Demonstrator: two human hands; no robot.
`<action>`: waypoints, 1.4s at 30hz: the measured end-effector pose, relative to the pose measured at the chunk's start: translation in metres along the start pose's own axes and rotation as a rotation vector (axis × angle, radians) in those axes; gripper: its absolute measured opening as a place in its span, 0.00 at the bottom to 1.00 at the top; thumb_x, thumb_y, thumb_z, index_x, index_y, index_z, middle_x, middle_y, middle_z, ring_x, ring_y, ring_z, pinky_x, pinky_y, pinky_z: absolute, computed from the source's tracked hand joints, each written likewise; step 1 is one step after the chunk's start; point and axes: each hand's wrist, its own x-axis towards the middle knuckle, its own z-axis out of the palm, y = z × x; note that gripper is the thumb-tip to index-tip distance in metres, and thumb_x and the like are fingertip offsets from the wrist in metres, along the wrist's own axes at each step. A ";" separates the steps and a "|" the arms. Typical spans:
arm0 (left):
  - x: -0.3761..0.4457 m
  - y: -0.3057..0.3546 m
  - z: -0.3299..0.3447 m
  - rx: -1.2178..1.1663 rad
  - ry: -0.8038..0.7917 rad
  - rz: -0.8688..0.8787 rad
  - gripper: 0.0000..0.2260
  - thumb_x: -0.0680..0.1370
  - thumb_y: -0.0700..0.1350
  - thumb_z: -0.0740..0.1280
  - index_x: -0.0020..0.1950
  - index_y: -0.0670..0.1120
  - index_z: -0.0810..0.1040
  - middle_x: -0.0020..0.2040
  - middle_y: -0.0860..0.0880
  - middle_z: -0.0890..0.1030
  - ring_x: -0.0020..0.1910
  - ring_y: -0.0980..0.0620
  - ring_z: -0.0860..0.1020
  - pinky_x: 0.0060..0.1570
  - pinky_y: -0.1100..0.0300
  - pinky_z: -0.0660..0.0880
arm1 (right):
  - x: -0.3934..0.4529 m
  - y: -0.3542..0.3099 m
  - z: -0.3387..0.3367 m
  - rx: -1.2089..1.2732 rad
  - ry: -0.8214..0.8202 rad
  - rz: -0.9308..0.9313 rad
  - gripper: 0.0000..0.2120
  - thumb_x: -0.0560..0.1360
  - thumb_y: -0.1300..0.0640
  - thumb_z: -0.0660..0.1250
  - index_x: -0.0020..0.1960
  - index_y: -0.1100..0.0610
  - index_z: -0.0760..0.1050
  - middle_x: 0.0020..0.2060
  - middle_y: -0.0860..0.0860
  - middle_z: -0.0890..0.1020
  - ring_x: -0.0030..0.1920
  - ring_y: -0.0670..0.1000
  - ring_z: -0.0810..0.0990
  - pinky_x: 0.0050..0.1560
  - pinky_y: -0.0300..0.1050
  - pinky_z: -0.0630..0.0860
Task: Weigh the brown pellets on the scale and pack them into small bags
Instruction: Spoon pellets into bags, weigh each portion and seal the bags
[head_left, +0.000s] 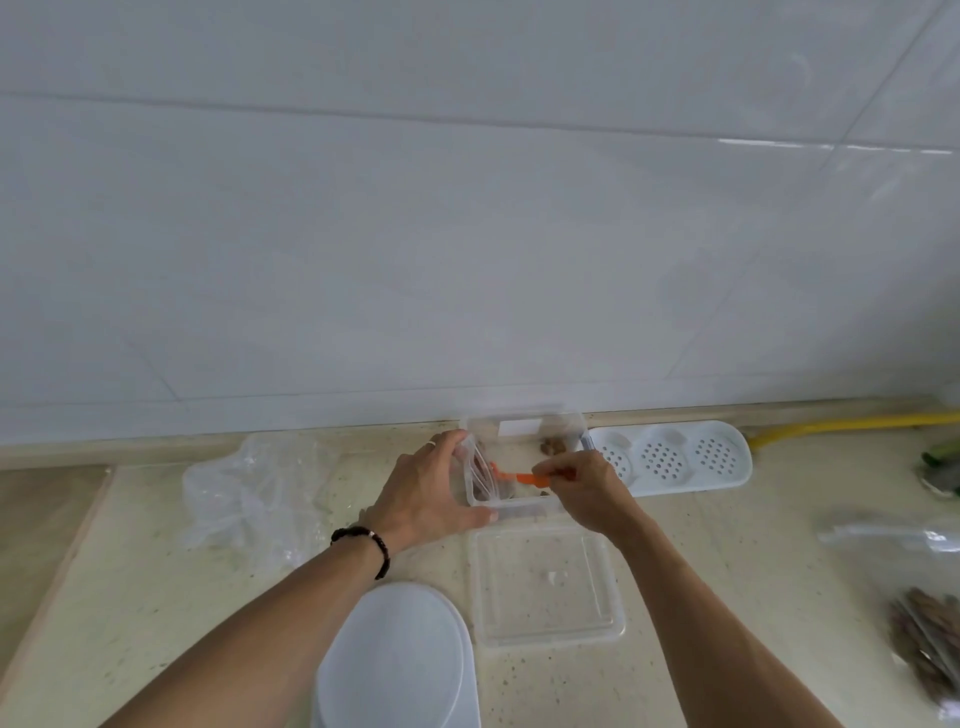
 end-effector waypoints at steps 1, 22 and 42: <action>0.000 0.000 0.000 -0.002 0.003 0.004 0.41 0.62 0.62 0.77 0.69 0.53 0.65 0.62 0.55 0.74 0.58 0.55 0.75 0.58 0.57 0.74 | 0.000 -0.001 -0.002 0.050 -0.011 0.041 0.11 0.77 0.66 0.63 0.51 0.58 0.84 0.42 0.51 0.84 0.29 0.39 0.73 0.32 0.30 0.68; 0.004 0.006 -0.013 0.063 0.050 -0.052 0.40 0.63 0.62 0.75 0.70 0.51 0.64 0.61 0.52 0.73 0.57 0.51 0.75 0.56 0.55 0.75 | -0.030 -0.005 -0.048 0.759 0.228 0.322 0.12 0.74 0.72 0.57 0.47 0.68 0.80 0.41 0.65 0.82 0.26 0.49 0.69 0.25 0.39 0.65; -0.034 0.080 -0.030 0.098 0.093 0.101 0.36 0.65 0.62 0.74 0.66 0.48 0.66 0.58 0.50 0.73 0.53 0.49 0.76 0.54 0.54 0.73 | -0.135 -0.074 -0.078 -0.030 0.512 -0.209 0.14 0.73 0.68 0.64 0.46 0.53 0.85 0.37 0.39 0.82 0.34 0.31 0.77 0.37 0.26 0.69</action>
